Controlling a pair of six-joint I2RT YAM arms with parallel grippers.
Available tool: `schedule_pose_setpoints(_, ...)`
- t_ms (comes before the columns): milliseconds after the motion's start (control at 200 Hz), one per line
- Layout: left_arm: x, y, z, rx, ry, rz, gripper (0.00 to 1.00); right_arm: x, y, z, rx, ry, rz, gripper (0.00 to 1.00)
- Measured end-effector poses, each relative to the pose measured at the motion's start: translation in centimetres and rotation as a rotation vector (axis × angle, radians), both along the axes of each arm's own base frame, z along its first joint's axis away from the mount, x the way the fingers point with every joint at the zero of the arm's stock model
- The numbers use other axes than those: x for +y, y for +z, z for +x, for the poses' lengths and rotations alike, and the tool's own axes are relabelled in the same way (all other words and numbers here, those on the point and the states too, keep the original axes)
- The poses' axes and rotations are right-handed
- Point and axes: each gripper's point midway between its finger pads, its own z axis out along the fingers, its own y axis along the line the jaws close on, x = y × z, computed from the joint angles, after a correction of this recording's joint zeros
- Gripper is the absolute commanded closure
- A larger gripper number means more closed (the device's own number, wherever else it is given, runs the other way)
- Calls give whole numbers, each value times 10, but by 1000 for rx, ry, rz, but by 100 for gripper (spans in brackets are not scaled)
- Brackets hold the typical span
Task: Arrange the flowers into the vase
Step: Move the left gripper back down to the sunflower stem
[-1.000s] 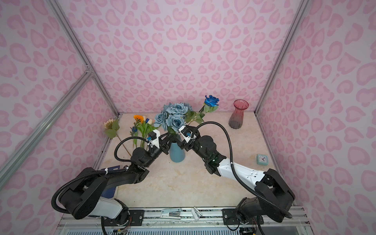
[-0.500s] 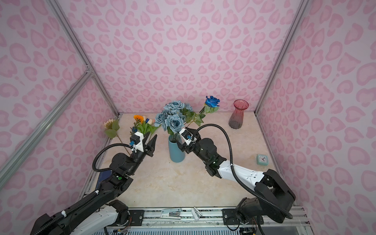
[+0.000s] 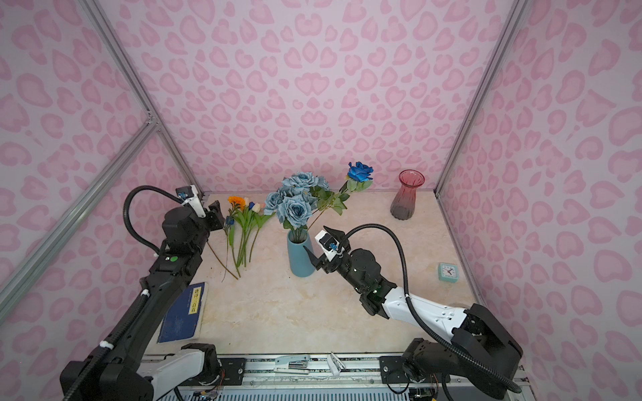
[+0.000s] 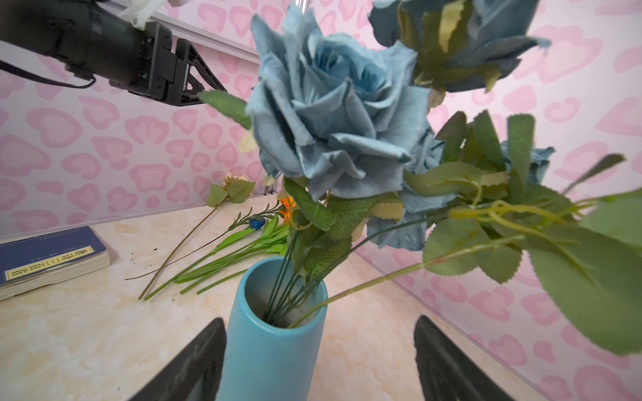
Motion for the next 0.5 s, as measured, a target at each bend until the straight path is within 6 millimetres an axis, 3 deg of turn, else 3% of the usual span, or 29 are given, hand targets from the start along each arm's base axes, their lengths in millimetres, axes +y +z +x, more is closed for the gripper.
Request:
schedule_pose_setpoints(105,24,-28,25,158,90,-32,50,-6,5,-1,-19,-20,29,17)
schedule_pose_setpoints(195,39,-74,36,329,145,-44,52,-8,12,-2,-35,-29,57,18)
schedule_pose_setpoints(270,51,-113,42,481,185,-47,47,-8,17,-4,-45,-25,78,19)
schedule_pose_setpoints(500,110,-197,26,752,366,-156,48,-9,17,-5,-43,-21,90,19)
